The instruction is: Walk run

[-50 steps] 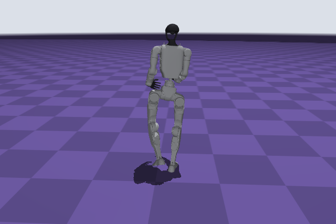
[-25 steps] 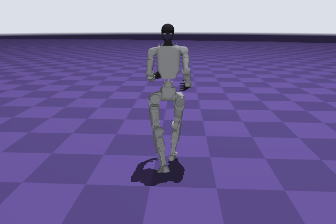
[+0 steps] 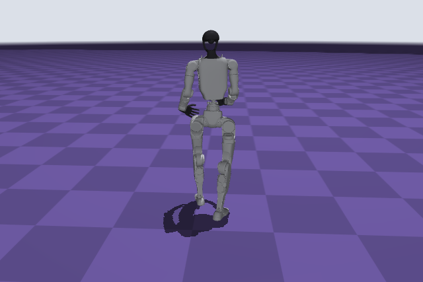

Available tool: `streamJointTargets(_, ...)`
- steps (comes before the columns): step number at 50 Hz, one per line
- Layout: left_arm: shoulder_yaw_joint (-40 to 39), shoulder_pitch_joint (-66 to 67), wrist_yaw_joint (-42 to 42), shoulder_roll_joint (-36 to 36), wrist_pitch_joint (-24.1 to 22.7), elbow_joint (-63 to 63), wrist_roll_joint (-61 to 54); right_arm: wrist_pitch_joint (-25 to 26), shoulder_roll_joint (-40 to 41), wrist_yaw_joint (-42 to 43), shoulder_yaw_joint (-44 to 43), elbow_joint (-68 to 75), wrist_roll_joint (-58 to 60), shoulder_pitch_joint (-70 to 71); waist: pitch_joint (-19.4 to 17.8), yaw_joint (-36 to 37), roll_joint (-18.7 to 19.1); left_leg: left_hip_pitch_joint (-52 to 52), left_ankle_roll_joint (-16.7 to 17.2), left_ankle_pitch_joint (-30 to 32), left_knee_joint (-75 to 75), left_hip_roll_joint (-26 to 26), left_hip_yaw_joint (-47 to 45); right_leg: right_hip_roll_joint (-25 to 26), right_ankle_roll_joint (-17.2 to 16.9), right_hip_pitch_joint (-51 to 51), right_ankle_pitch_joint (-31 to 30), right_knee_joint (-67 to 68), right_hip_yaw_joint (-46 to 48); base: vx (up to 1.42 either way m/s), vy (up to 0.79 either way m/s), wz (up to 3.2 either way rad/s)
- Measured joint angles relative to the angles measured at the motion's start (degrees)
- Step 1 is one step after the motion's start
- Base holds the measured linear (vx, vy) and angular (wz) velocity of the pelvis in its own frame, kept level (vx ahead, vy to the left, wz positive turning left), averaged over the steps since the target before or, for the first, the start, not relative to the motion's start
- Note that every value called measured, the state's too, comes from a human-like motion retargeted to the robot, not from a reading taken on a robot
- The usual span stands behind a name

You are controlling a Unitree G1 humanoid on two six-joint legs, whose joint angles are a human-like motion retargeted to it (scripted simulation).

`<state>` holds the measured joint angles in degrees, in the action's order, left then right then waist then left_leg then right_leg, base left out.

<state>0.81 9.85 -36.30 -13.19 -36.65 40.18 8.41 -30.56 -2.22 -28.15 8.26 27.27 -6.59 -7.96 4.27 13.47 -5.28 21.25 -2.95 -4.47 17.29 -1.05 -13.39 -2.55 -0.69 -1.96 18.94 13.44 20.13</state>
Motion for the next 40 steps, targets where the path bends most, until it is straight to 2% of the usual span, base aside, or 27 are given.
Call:
streamJointTargets(2,1.7,-1.1,-0.8,0.4,1.3,3.5,1.6,-0.1,0.2,1.4,-2.9,3.7,3.3,-2.6,2.2,1.2,1.9,1.0,0.3,-2.7,4.3,-2.1,3.8,-0.1,-2.0,0.1,-1.5,6.5,0.4,0.97,0.12,-0.59)
streamJointTargets(3,-0.3,-2.7,-1.9,1.4,2.7,5.7,3.0,-0.1,1.5,3.4,-2.7,6.9,5.2,-2.7,2.6,-1.2,3.1,1.1,0.2,-4.6,6.0,-3.2,3.1,-0.6,-2.9,1.4,-4.5,9.9,1.8,0.54,0.03,-0.45)
streamJointTargets(5,-2.3,-5.1,-3.0,4.3,6.0,8.1,6.0,1.9,4.4,3.6,-1.4,11.3,3.0,-3.3,2.0,-3.3,5.4,-1.2,0.3,-5.7,5.1,-5.1,2.0,-1.2,-2.0,3.4,-10.8,16.1,5.1,0.28,-0.01,-0.56)
streamJointTargets(7,-1.2,-6.0,-1.8,6.2,6.3,6.8,5.4,3.3,5.5,-0.9,-1.6,11.6,-4.9,-5.2,1.7,-3.2,6.4,-4.2,0.5,-5.7,1.9,-6.6,-0.1,-1.2,-0.1,5.3,-9.4,19.2,7.6,0.28,-0.03,-0.74)
streamJointTargets(9,0.4,-6.4,-0.7,7.2,4.9,4.4,4.2,2.5,5.3,-3.3,-3.0,10.3,-8.8,-7.6,1.7,-3.1,6.3,-6.5,0.6,-5.4,-1.3,-6.2,-1.1,-1.2,-0.9,7.5,-8.7,18.7,9.2,0.27,-0.06,-0.59)
streamJointTargets(12,3.5,-7.2,-1.5,7.2,4.0,1.8,4.3,-0.2,2.8,-2.6,-5.8,8.3,-6.5,-11.1,1.6,-4.1,5.0,-9.2,0.4,-5.2,-5.0,-4.1,-2.9,-1.4,-2.6,10.3,-8.0,13.5,12.8,0.40,-0.10,-0.32)
streamJointTargets(15,6.6,-7.9,-2.4,4.9,3.6,0.4,4.0,-1.8,1.0,0.1,-7.5,8.3,-2.3,-12.9,1.8,-6.1,3.0,-12.4,0.0,-6.3,-7.9,-1.3,-6.4,-2.6,-2.1,10.4,-6.6,4.4,22.7,0.19,-0.12,-0.41)
streamJointTargets(17,7.7,-8.1,-3.0,2.9,3.7,0.5,4.0,-1.2,1.9,1.6,-6.5,9.8,-2.4,-12.7,1.9,-6.6,2.3,-15.4,0.6,-7.1,-9.7,-0.6,-7.7,-1.7,6.2,8.8,-6.7,-0.4,29.5,0.51,-0.31,-0.95)
streamJointTargets(18,7.7,-8.1,-3.4,2.1,3.9,0.9,4.1,-0.5,2.6,1.7,-5.4,10.6,-3.4,-12.4,2.2,-5.6,1.8,-16.9,1.0,-7.7,-10.3,-0.3,-9.4,-0.7,7.1,7.6,-5.5,-1.5,30.3,0.34,-0.20,-1.39)
streamJointTargets(22,7.5,-8.3,-3.5,1.8,3.7,2.4,7.1,2.5,6.2,-0.2,-5.5,12.2,-10.5,-8.0,0.7,-5.3,-0.9,-20.6,2.5,-9.3,-8.4,1.4,-12.3,-2.6,4.8,8.9,-7.6,0.5,17.1,0.20,-0.21,-0.73)
streamJointTargets(25,7.6,-9.1,-0.6,0.7,3.0,1.7,11.4,2.0,5.0,-1.5,-5.1,9.5,-8.2,-6.0,1.0,-6.3,-1.9,-18.9,4.1,-7.0,-0.1,-0.3,-16.3,-3.9,5.0,6.2,-8.1,-2.4,20.2,0.23,-0.19,-0.91)
streamJointTargets(26,8.2,-9.6,0.1,-0.4,3.0,1.3,12.6,1.6,4.3,-1.1,-4.8,8.5,-6.1,-5.9,1.4,-7.9,-2.0,-17.7,4.2,-5.5,3.4,-0.8,-15.8,-3.8,4.6,6.5,-8.4,-2.7,17.0,0.31,-0.19,-0.58)
streamJointTargets(28,9.3,-10.8,1.2,-2.5,3.0,0.6,14.4,1.0,3.0,0.8,-4.6,6.6,-1.8,-5.5,2.1,-10.5,-2.2,-13.6,3.3,-5.0,11.5,-1.5,-13.1,-4.3,4.2,6.8,-9.1,-3.6,14.7,0.17,-0.10,-0.59)
streamJointTargets(30,10.1,-12.1,1.6,-4.2,2.9,-0.2,15.4,0.9,2.4,2.6,-4.7,5.5,1.0,-5.0,2.3,-11.2,-2.1,-9.5,4.5,-7.4,17.5,-3.1,-9.9,-4.0,4.3,7.2,-9.8,-4.5,12.9,0.07,-0.09,-1.40)
streamJointTargets(32,10.0,-12.8,2.1,-4.6,2.9,-0.4,15.1,1.6,2.6,3.9,-4.5,5.4,1.2,-4.4,1.9,-10.6,-1.8,-7.4,6.3,-8.9,17.0,-2.7,-5.8,-2.8,4.8,7.7,-10.7,-5.2,9.4,0.06,-0.09,-2.31)
streamJointTargets(35,9.9,-13.2,2.2,-4.4,2.9,-0.2,13.3,2.1,3.3,5.7,-4.0,5.0,1.0,-4.3,0.7,-9.3,-1.4,-5.3,7.0,-11.1,11.2,-0.9,3.1,-1.4,5.3,9.0,-11.8,-5.3,3.2,0.02,-0.06,-2.75)
streamJointTargets(37,10.3,-12.9,2.1,-4.1,3.0,-0.2,12.4,1.9,3.4,6.6,-4.0,4.5,1.4,-4.5,-0.2,-8.2,-1.4,-5.0,7.9,-11.8,6.7,2.2,14.3,-0.2,5.2,10.1,-12.5,-5.0,-3.1,0.10,-0.05,-3.07)
streamJointTargets(38,10.5,-12.7,2.2,-4.0,3.0,-0.3,12.1,1.8,3.3,6.9,-3.8,4.2,1.7,-4.5,-0.7,-7.5,-1.4,-5.3,9.3,-11.1,4.9,4.2,21.8,0.6,5.1,10.8,-12.9,-4.7,-7.0,0.05,-0.04,-3.36)
streamJointTargets(40,11.1,-12.5,2.5,-3.9,3.1,-0.1,11.8,2.2,2.9,6.9,-3.6,4.0,2.5,-4.6,-1.7,-6.5,-1.6,-6.3,10.8,-9.5,2.0,5.8,31.1,2.0,4.6,12.3,-13.5,-3.9,-13.7,-0.01,-0.02,-3.52)
